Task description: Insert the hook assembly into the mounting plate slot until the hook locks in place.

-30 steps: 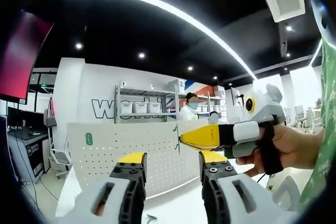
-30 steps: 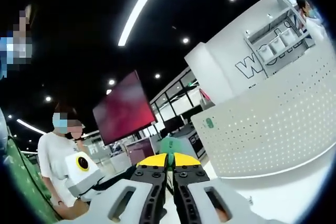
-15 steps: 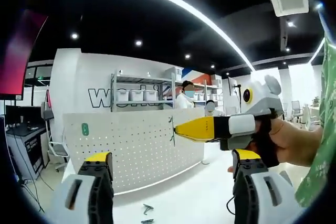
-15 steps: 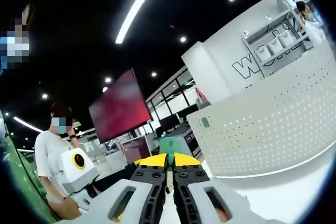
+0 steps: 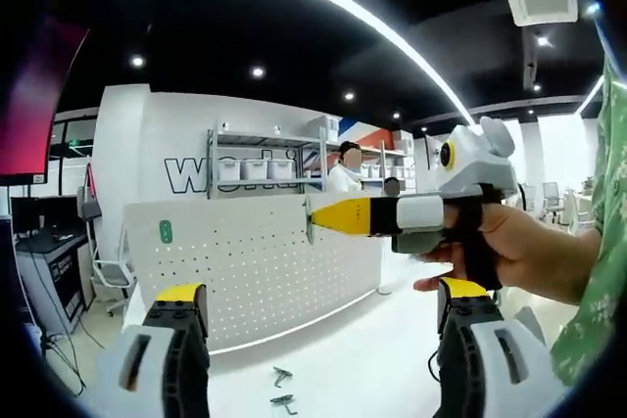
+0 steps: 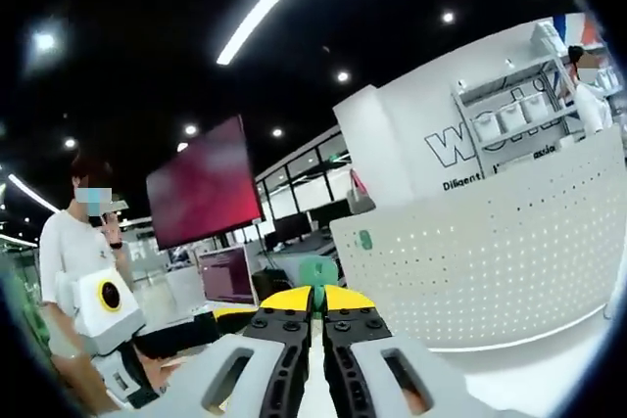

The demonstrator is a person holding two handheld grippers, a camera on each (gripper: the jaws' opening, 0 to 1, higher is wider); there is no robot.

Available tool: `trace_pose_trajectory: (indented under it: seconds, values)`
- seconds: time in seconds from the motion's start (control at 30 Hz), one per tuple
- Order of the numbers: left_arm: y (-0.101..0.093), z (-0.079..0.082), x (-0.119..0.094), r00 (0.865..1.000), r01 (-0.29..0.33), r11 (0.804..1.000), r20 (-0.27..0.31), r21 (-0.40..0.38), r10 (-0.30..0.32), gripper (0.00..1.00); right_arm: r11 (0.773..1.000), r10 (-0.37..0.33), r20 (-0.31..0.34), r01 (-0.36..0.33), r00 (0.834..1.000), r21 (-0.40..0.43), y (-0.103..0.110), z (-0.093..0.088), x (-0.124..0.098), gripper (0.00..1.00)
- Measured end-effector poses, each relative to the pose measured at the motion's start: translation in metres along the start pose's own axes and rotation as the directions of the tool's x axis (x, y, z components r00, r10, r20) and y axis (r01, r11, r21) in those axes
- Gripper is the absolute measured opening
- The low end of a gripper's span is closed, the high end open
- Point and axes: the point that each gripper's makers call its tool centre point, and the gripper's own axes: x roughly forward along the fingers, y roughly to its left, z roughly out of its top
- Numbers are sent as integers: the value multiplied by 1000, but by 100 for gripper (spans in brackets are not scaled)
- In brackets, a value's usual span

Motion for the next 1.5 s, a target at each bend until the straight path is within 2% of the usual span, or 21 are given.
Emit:
trace_pose_trajectory:
  seconds: [0.3,0.47,0.57,0.77,1.1,1.37,1.5]
  values:
    - [13,-4,-22,1000,-1,1000,-14,6,1,100,994,-65,2,65,998,-85,3,-3,25,2]
    - [22,-12,-33,999,14,1000,-35,6,-14,100,985,-111,7,111,994,-135,0,-5,40,2]
    - [29,-13,-37,999,21,1000,-38,5,-20,100,983,-132,13,132,991,-129,-2,-6,49,2]
    - [39,-15,-39,999,34,999,-40,2,-34,99,968,-177,12,176,984,-176,-9,-10,70,2]
    - [59,-33,-39,996,47,998,-78,-31,-49,99,932,-260,36,261,965,-252,-37,-5,122,2]
    - [71,-60,-41,991,47,997,-123,-67,-55,98,890,-301,62,304,952,-339,-56,1,166,2]
    - [77,-68,-42,990,39,997,-133,-73,-48,97,875,-322,74,327,944,-358,-68,0,185,2]
